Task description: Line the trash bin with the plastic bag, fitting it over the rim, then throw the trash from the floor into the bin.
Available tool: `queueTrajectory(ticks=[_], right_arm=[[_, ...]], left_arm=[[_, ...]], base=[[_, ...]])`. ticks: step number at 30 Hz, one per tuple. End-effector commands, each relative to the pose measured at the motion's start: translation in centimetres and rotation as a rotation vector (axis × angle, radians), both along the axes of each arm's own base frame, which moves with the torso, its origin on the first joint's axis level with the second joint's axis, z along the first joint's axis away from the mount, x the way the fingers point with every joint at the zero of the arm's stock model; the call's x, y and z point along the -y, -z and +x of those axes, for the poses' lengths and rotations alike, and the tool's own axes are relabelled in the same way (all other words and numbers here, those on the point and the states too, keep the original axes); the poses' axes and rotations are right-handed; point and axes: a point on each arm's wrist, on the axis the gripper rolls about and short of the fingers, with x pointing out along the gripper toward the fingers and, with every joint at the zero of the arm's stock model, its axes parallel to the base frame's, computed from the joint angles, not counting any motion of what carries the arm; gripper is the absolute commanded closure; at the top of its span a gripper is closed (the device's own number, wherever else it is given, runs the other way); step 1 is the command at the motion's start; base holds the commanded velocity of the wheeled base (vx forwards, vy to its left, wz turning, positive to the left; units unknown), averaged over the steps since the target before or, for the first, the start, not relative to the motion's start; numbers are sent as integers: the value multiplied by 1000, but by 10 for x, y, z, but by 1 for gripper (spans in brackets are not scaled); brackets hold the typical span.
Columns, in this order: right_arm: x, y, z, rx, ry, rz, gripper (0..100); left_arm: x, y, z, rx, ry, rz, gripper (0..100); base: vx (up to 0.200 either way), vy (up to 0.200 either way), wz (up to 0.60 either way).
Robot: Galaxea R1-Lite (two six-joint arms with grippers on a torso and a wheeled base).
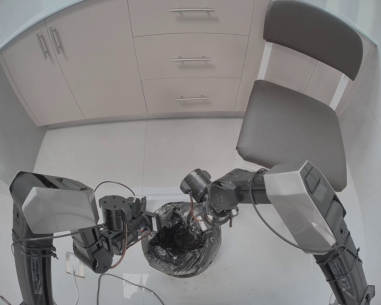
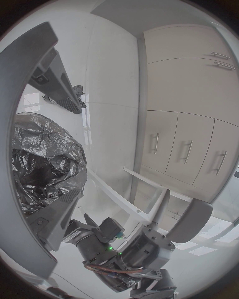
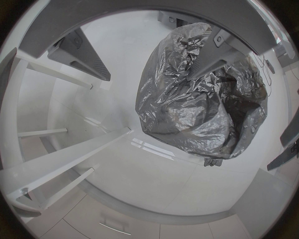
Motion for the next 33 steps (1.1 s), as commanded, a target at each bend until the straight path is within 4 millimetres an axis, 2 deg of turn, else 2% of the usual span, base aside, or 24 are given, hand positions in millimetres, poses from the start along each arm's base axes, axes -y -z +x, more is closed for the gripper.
queueTrajectory(ticks=[1,10,15,33], right_arm=[[2,21,4,-26,18,-11,0],[7,42,19,-11,33,34,0],[11,47,23,-7,44,36,0],[17,63,29,-19,59,25,0]], left_arm=[[3,27,11,-36,-7,23,0],[5,50,22,-46,-12,62,0],[2,60,31,-35,-27,84,0],[-4,77,39,-51,-47,100,0]], base=[[0,0,0],[0,0,0],[0,0,0],[0,0,0]])
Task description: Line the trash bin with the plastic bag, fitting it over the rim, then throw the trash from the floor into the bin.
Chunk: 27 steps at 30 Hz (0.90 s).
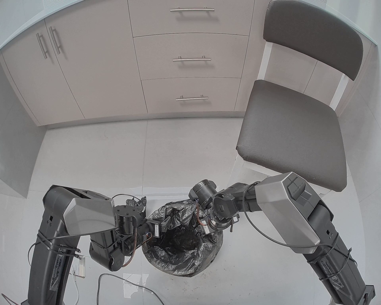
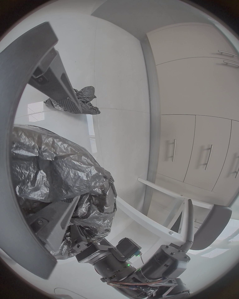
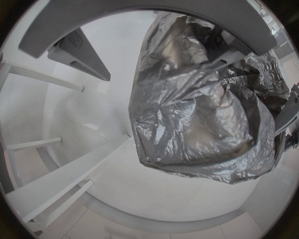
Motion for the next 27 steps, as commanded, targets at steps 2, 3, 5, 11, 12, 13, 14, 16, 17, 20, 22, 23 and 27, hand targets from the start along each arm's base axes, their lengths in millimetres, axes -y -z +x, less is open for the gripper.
queueTrajectory(ticks=[2,3,5,11,12,13,14,16,17,20,22,23,27], right_arm=[[2,7,1,-10,2,-9,0],[2,8,1,-13,2,-10,0],[5,8,3,-11,8,-9,0],[6,8,6,-3,13,-3,0],[6,8,6,-3,13,-3,0],[6,8,6,-3,12,-4,0],[6,8,6,-3,12,-4,0],[7,8,6,-4,11,-7,0],[7,8,5,-5,11,-8,0],[5,5,4,0,7,-6,0],[1,-4,1,10,-1,2,0],[0,-11,0,17,-4,8,0],[-11,-34,-13,20,-35,14,0]], left_arm=[[-2,8,2,-9,-4,13,0],[-3,9,2,-9,-5,14,0],[-3,10,2,-11,-4,18,0],[-4,12,4,-9,-10,17,0],[-4,12,4,-9,-10,17,0],[-4,12,4,-8,-9,20,0],[-4,12,4,-8,-9,20,0],[-5,13,5,-7,-7,29,0],[-5,14,5,-7,-7,33,0],[-6,14,4,-9,-9,38,0],[-8,12,5,-4,-15,36,0],[-10,10,5,-2,-18,35,0],[-11,6,4,2,-18,33,0]], base=[[0,0,0],[0,0,0],[0,0,0],[0,0,0],[0,0,0],[0,0,0],[0,0,0],[0,0,0],[0,0,0],[0,0,0],[0,0,0],[0,0,0],[0,0,0]])
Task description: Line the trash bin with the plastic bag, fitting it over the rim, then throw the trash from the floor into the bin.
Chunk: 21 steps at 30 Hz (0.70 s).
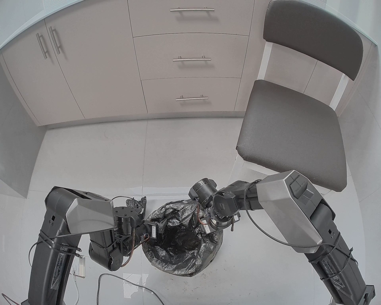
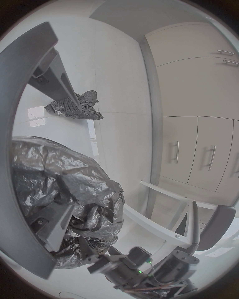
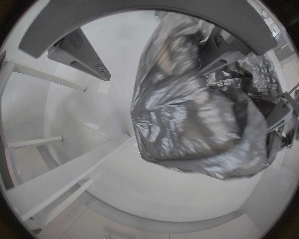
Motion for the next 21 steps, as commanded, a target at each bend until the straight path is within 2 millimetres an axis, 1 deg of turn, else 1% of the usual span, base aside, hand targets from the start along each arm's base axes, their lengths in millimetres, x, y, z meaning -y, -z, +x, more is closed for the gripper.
queueTrajectory(ticks=[1,2,5,8,11,15,16,17,19,20,21], right_arm=[[-16,-35,-16,34,-39,33,0],[-24,-44,-22,49,-60,46,0],[-31,-53,-29,62,-80,58,0],[-34,-55,-32,63,-89,59,0],[-35,-52,-31,65,-90,62,0],[-43,-36,-20,142,-107,125,0],[-44,-35,-19,145,-110,127,0],[-44,-27,-15,156,-127,121,0],[-44,-21,-13,164,-137,117,0],[-45,-14,-10,171,-149,111,0],[-45,-14,-10,171,-149,111,0]], left_arm=[[-1,-6,0,10,-3,-4,0],[-1,-6,0,10,-3,-4,0],[-1,-6,-1,10,-3,-4,0],[-1,-7,-1,12,-3,-5,0],[-1,-7,0,13,-3,-6,0],[-1,-7,0,13,-3,-7,0],[-1,-7,-1,12,-3,-5,0],[-1,-7,0,13,-3,-6,0],[-1,-7,-1,12,-3,-5,0],[-1,-7,0,13,-3,-7,0],[-1,-7,0,13,-3,-7,0]], base=[[0,0,0],[0,0,0],[0,0,0],[0,0,0],[0,0,0],[0,0,0],[0,0,0],[0,0,0],[0,0,0],[0,0,0],[0,0,0]])
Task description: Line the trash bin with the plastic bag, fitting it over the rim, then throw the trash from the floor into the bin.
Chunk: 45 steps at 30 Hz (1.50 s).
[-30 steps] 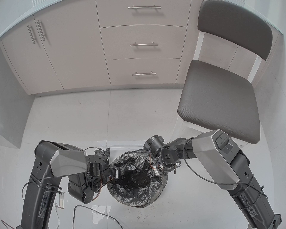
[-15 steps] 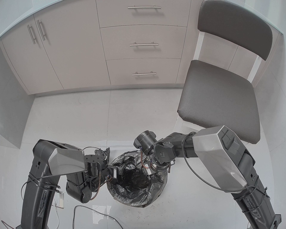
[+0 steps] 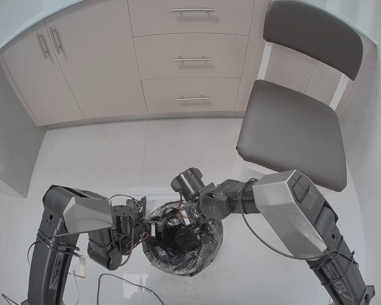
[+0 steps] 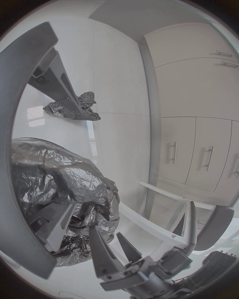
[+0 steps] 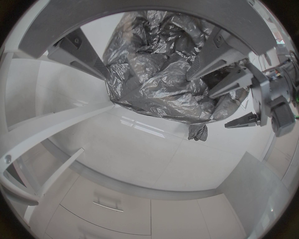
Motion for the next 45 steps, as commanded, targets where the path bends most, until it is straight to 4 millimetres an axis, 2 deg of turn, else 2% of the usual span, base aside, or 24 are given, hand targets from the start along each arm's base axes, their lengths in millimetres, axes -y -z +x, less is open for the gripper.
queueTrajectory(ticks=[1,7,12,24,29,30,34,42,45], right_arm=[[3,31,6,-20,-12,-40,0],[9,40,12,-28,-5,-58,0],[25,45,26,-31,34,-57,0],[34,46,33,-36,48,-50,0],[23,32,24,-21,33,-36,0],[12,20,12,-20,10,-36,0],[8,3,-6,-83,-5,-83,0],[19,13,-9,-125,48,-203,0],[23,23,-6,-143,61,-216,0]], left_arm=[[0,-1,0,2,-1,-2,0],[0,0,0,-1,-1,-1,0],[0,1,-1,-3,1,0,0],[-1,0,-3,-5,-1,-1,0],[-2,-1,-4,5,-3,-5,0],[-2,-1,-6,1,-2,-5,0],[-2,-6,-9,10,3,-9,0],[-2,-8,-8,17,3,-12,0],[-3,-7,-8,16,-1,-13,0]], base=[[0,0,0],[0,0,0],[0,0,0],[0,0,0],[0,0,0],[0,0,0],[0,0,0],[0,0,0],[0,0,0]])
